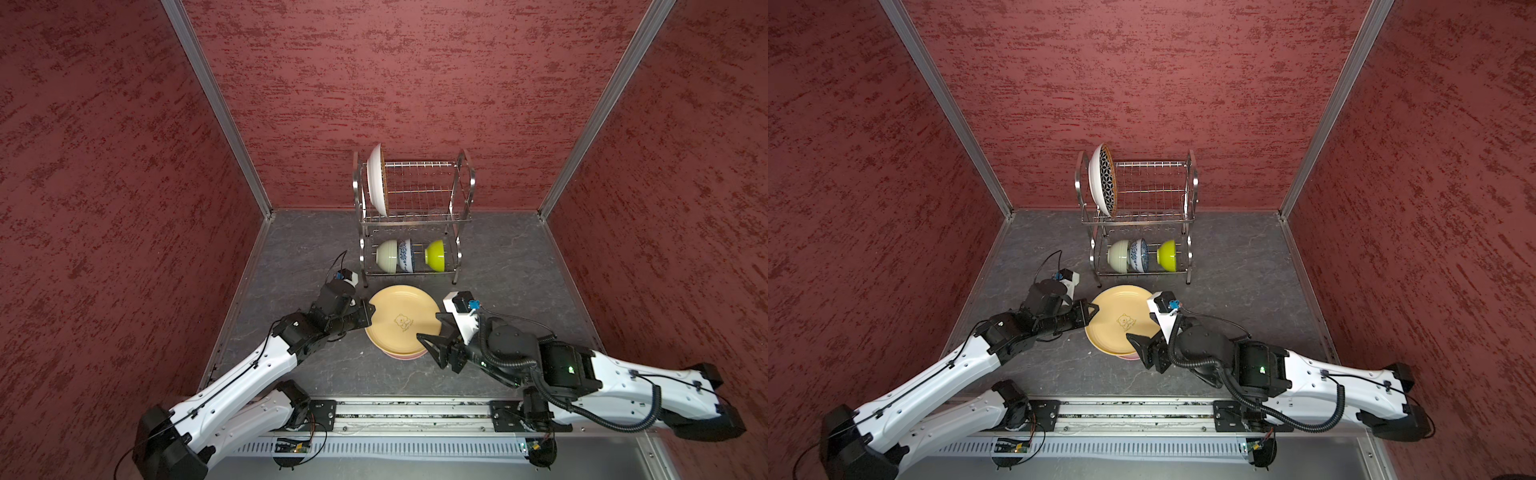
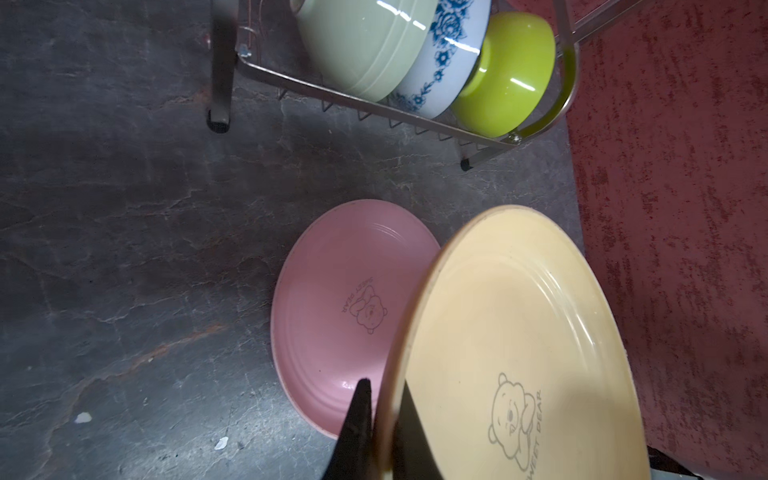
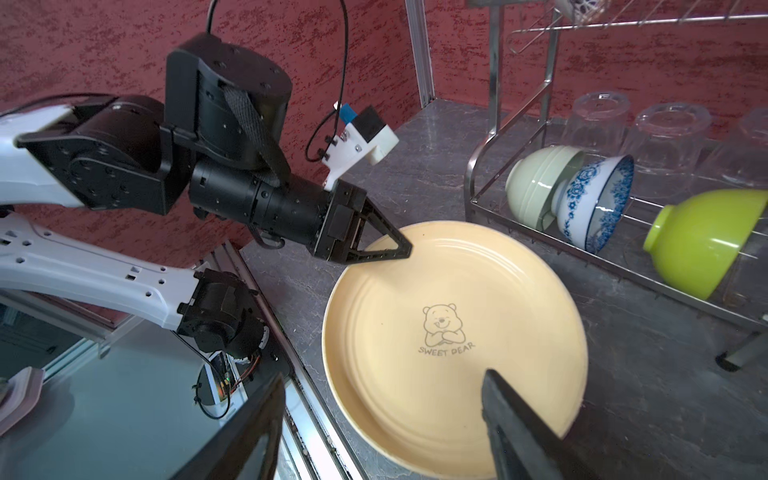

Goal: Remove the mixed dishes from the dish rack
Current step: 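Open the right gripper and draw it back from the stacked plates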

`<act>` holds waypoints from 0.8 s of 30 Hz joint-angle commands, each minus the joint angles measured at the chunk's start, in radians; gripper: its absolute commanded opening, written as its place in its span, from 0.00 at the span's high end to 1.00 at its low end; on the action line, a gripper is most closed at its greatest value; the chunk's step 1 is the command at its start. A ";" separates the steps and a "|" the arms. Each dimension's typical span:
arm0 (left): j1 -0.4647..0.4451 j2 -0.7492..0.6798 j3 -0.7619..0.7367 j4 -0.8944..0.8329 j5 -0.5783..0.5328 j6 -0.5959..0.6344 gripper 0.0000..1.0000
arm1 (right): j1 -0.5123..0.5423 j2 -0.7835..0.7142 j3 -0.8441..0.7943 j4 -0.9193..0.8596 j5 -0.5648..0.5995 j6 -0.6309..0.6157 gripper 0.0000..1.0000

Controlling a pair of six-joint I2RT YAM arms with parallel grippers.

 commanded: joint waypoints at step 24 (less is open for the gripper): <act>-0.043 0.187 -0.160 0.342 -0.175 -0.040 1.00 | -0.019 -0.062 -0.064 -0.050 0.156 0.233 0.30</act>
